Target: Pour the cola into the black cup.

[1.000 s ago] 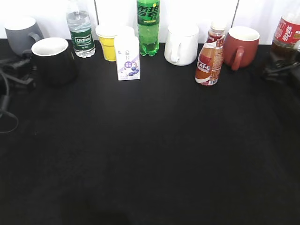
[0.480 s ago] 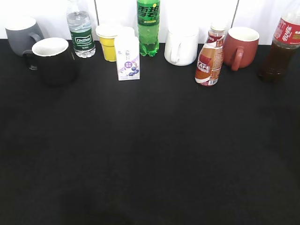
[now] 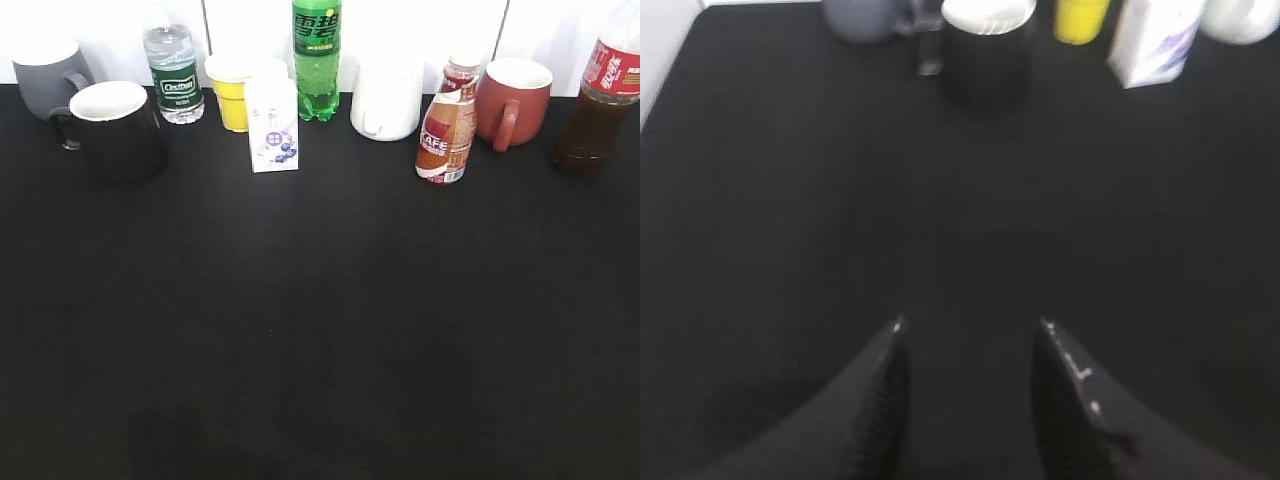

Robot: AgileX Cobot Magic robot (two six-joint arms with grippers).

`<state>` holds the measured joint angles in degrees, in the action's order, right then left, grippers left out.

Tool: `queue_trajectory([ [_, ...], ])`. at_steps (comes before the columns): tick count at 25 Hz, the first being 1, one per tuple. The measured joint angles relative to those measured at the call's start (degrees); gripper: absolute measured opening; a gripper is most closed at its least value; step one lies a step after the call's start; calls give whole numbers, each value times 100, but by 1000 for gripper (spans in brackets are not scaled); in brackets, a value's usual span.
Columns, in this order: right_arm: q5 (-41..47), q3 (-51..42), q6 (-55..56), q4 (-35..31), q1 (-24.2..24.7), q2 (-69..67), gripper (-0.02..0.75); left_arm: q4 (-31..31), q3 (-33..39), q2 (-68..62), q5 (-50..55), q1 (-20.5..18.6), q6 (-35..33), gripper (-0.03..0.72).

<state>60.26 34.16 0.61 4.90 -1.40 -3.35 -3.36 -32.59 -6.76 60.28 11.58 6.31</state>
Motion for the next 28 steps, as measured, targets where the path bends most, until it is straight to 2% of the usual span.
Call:
queue_trajectory([
  [3,-108,-535,-61,-182,0,24,585,-40,280,48,45,0,0,312],
  [17,-96,-541,-195,-406,0,24,585,-40,279,79,45,-16,0,308],
  [18,-96,-541,-195,-406,0,24,585,-40,279,139,39,-142,0,302],
  [22,-96,-541,-195,-413,0,245,585,-40,288,636,44,-1158,0,245],
  [23,-90,-541,-195,-413,0,352,585,-46,288,704,50,-1268,0,239],
  [28,-90,-541,-195,-420,0,368,585,-47,293,716,50,-1280,0,237],
])
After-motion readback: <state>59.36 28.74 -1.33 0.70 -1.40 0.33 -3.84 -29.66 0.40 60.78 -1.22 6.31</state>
